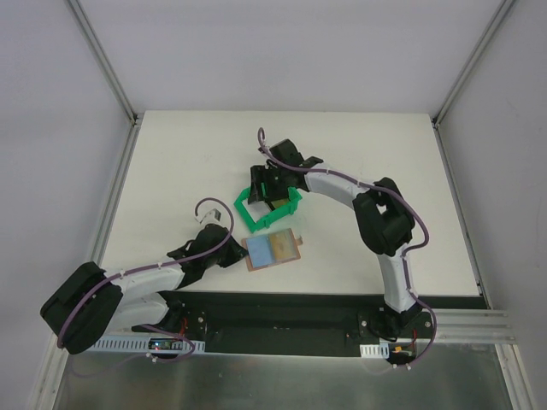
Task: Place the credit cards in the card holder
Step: Pick up the credit card from the storage box.
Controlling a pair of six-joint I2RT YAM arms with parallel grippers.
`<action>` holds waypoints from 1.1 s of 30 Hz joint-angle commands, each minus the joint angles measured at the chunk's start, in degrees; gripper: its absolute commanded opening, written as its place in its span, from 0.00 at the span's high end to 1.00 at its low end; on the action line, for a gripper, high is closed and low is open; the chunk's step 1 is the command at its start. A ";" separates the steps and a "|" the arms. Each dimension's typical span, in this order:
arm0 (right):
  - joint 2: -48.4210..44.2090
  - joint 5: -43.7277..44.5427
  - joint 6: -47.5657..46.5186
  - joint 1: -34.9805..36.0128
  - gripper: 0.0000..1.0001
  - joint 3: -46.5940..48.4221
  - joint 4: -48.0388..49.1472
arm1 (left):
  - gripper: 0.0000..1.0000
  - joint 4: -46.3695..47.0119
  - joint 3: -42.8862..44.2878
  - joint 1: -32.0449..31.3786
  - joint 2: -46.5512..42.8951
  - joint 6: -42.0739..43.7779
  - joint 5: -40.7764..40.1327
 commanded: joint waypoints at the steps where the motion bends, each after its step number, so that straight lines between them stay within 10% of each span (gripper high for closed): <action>1: 1.37 -3.78 0.04 -0.26 0.30 2.76 -2.95 | 1.00 -2.43 -0.29 0.96 1.51 2.33 0.50; 17: -2.23 -8.79 2.76 -1.93 0.65 0.30 -0.13 | 1.00 -1.99 0.41 1.84 2.13 3.65 2.16; 33: -4.69 -9.15 2.94 -3.07 0.74 -0.49 -0.05 | 1.00 -1.72 0.59 1.84 2.74 3.83 2.69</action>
